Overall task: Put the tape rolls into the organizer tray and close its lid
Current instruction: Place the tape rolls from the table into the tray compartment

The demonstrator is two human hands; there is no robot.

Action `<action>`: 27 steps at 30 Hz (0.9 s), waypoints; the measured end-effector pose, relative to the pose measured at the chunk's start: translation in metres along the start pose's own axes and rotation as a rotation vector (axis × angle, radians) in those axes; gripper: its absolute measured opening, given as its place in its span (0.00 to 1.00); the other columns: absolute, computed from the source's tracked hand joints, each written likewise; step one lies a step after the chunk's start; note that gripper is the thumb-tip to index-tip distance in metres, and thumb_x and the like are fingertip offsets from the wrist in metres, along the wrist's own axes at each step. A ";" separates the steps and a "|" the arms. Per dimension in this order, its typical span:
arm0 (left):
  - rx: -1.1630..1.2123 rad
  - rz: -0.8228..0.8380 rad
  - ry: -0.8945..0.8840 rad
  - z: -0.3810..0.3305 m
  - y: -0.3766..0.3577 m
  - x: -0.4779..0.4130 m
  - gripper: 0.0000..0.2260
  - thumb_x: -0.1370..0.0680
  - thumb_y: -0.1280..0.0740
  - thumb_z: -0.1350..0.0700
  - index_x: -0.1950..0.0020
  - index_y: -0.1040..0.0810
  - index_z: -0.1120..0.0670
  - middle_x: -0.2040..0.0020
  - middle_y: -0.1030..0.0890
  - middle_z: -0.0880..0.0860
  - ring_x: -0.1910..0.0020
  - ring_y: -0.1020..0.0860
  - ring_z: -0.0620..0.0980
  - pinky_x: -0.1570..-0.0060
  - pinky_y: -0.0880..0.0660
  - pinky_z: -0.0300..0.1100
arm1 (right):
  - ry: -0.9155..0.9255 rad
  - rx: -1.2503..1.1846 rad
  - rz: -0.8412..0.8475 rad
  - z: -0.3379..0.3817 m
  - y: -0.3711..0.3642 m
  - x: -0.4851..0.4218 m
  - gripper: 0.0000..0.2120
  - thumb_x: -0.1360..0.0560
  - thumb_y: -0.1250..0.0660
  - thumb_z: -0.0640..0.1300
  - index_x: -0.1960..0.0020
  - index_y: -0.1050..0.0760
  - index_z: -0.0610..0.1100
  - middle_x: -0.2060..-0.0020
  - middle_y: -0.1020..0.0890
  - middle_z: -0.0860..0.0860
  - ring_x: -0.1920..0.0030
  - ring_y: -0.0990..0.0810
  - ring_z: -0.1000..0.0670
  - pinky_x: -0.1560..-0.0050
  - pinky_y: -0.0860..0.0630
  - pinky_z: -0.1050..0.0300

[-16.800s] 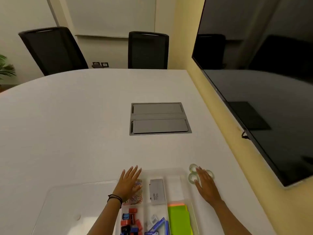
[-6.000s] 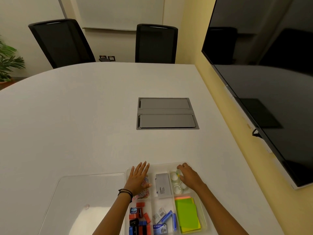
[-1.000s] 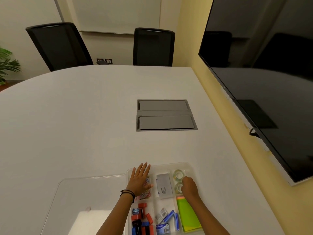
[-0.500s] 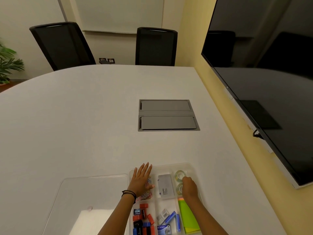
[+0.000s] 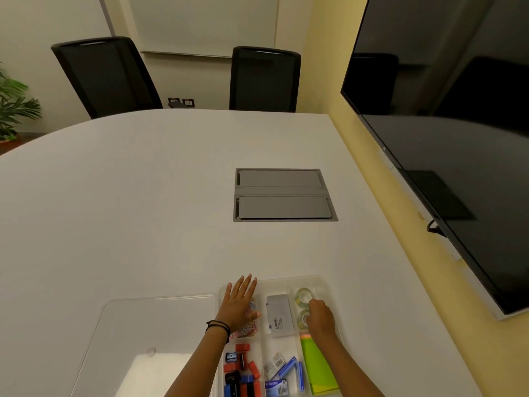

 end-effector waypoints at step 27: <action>0.590 -0.555 0.457 0.164 0.057 0.167 0.21 0.21 0.37 0.56 0.28 0.36 0.56 0.26 0.36 0.57 0.27 0.37 0.55 0.29 0.40 0.50 | 0.678 -0.361 0.135 0.154 -0.024 0.096 0.13 0.23 0.41 0.37 0.39 0.27 0.44 0.42 0.24 0.48 0.46 0.23 0.51 0.44 0.24 0.56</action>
Point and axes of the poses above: each hand's wrist, its own x-axis away from the middle knuckle, its own y-axis out of the back of the hand, z = x × y, the point moved 9 cm from there along -x, towards the middle knuckle
